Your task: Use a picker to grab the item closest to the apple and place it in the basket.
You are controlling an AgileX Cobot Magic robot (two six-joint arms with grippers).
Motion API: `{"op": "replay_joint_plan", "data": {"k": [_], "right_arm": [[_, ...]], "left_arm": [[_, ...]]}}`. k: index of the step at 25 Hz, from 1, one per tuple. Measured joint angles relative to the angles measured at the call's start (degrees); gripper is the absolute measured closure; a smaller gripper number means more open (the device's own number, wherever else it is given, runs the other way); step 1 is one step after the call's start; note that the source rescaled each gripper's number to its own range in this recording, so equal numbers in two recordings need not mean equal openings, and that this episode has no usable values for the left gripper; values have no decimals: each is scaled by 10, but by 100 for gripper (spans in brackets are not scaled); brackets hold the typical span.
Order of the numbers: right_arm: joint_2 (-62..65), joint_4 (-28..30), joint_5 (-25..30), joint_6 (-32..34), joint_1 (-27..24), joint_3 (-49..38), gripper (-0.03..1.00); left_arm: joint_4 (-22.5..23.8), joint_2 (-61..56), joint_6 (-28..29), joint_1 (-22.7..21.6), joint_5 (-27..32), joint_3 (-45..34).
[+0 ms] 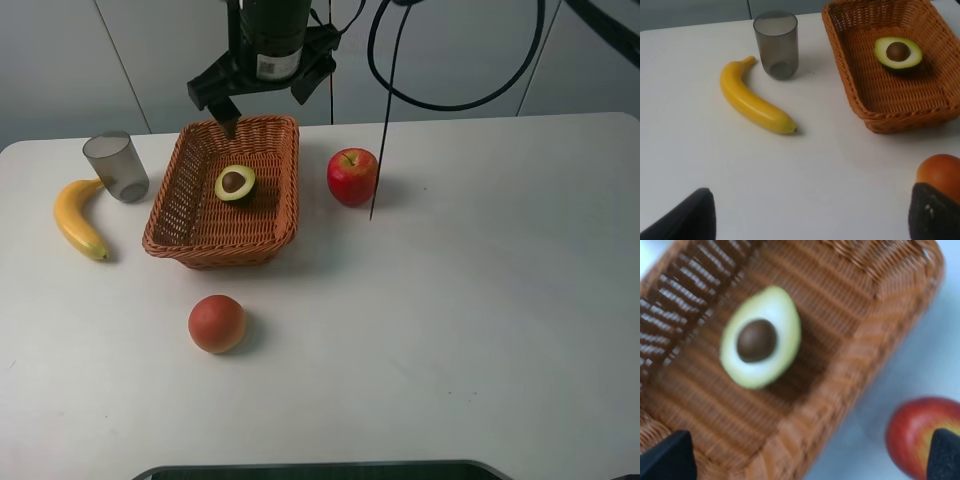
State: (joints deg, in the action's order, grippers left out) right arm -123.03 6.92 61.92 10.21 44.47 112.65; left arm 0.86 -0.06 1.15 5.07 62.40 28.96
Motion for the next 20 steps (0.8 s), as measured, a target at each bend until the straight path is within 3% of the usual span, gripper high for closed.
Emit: {"op": "replay_joint_plan", "data": {"k": [10,20], "right_arm": [[161,-21,-23,6,-93,-225,-3],[385,-61,-77,8,-280,-482,-3]], "left_arm": [[0,0,0,0,0,0],[0,0,0,0,0,0]]}}
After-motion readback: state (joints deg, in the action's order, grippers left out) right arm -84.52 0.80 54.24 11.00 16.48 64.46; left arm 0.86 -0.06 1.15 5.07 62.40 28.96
